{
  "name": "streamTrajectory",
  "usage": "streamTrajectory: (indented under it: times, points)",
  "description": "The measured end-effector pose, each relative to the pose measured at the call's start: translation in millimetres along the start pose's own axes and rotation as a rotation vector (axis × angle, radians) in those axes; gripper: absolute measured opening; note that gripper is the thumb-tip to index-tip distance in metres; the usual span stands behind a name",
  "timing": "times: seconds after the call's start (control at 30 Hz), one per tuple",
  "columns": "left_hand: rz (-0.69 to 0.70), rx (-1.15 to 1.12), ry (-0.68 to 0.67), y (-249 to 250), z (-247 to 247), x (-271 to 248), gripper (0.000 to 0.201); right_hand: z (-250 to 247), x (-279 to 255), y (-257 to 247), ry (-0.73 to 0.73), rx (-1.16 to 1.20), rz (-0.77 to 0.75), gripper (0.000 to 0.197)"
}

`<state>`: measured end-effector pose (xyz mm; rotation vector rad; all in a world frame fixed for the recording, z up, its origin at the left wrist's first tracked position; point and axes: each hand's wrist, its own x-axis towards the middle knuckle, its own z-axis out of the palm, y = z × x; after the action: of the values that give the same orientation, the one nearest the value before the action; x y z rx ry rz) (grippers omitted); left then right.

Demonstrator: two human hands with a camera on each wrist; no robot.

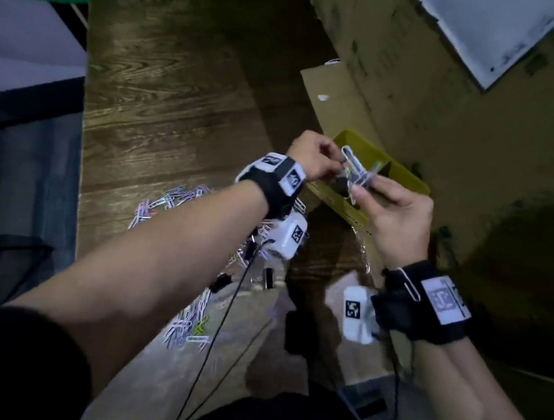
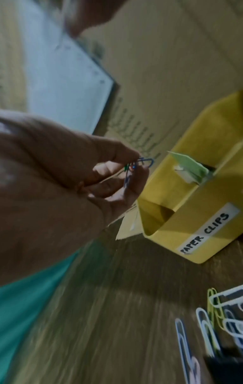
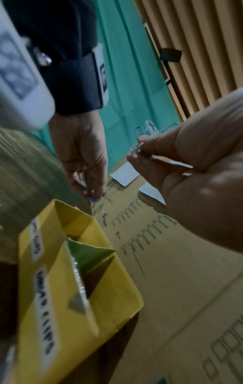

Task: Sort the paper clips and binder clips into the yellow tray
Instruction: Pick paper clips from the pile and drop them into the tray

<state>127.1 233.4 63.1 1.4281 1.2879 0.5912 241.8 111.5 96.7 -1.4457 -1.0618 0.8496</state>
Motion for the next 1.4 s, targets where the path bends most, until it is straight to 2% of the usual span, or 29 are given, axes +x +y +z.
streamTrajectory:
  times: [0.1, 0.23, 0.33, 0.43, 0.53, 0.63, 0.7, 0.77, 0.83, 0.9, 0.97, 1.03, 1.1, 1.17, 1.2, 1.27, 1.33, 1.4]
  points:
    - [0.062, 0.395, -0.051, -6.6, 26.8, 32.2, 0.009, -6.3, 42.3, 14.0, 0.035, -0.068, 0.071, 0.026]
    - [0.050, 0.662, -0.255, -30.9, 40.5, 44.0, 0.024, -4.2, 85.7, 37.9, -0.012, -0.316, 0.175, 0.027]
    - [0.104, 0.532, -0.181, -34.8, 30.2, 29.2, 0.026, 5.5, 109.9, 59.2, -0.122, -0.579, 0.247, 0.025]
    - [0.194, 0.414, -0.038, -41.3, 11.8, 6.2, 0.033, 21.9, 118.3, 74.3, -0.301, -0.831, 0.251, 0.022]
    - [0.261, 0.346, 0.063, -57.3, -11.8, -19.8, 0.031, 34.5, 113.5, 74.4, -0.468, -0.989, 0.235, 0.030]
    - [0.142, 0.358, 0.073, -79.3, -43.1, -54.6, 0.026, 41.7, 102.1, 68.0, -0.465, -0.996, 0.136, 0.032]
    - [0.058, 0.359, 0.022, -99.7, -65.0, -82.1, 0.020, 46.6, 86.3, 57.8, -0.439, -0.914, 0.027, 0.031]
    - [-0.022, 0.383, -0.062, -123.0, -86.2, -115.7, 0.015, 56.2, 63.8, 43.0, -0.479, -0.813, -0.072, 0.026]
    - [-0.056, 0.480, -0.162, -149.6, -103.7, -152.0, 0.013, 69.7, 32.9, 30.0, -0.638, -0.737, -0.103, 0.022]
    - [-0.053, 0.602, -0.217, -177.9, -115.4, -187.0, 0.019, 86.7, -3.6, 28.4, -0.835, -0.696, -0.061, 0.020]
    - [0.000, 0.679, -0.212, -205.5, -119.7, -220.7, 0.026, 105.0, -43.1, 36.2, -1.039, -0.686, -0.040, 0.016]
    - [0.076, 0.750, -0.209, -231.4, -116.3, -250.5, 0.032, 121.1, -84.8, 53.7, -1.294, -0.778, -0.036, 0.018]
    - [0.066, 0.801, -0.195, -251.5, -106.6, -275.4, 0.038, 133.2, -127.1, 79.4, -1.563, -0.908, 0.019, 0.020]
    - [0.035, 0.849, -0.144, -263.0, -94.3, -289.8, 0.039, 139.9, -162.5, 102.3, -1.738, -0.945, 0.132, 0.016]
    - [0.020, 0.858, -0.118, -264.5, -88.1, -293.8, 0.040, 142.4, -176.3, 111.4, -1.770, -0.934, 0.175, 0.019]
    - [0.006, 0.830, -0.092, -262.0, -78.8, -296.8, 0.041, 146.4, -194.0, 120.8, -1.728, -0.864, 0.244, 0.020]
    - [0.031, 0.800, -0.079, -258.3, -73.2, -299.9, 0.041, 148.6, -201.8, 124.0, -1.589, -0.795, 0.253, 0.019]
    - [0.024, 0.788, -0.080, -255.1, -72.7, -304.1, 0.045, 146.8, -200.0, 123.5, -1.423, -0.796, 0.176, 0.016]
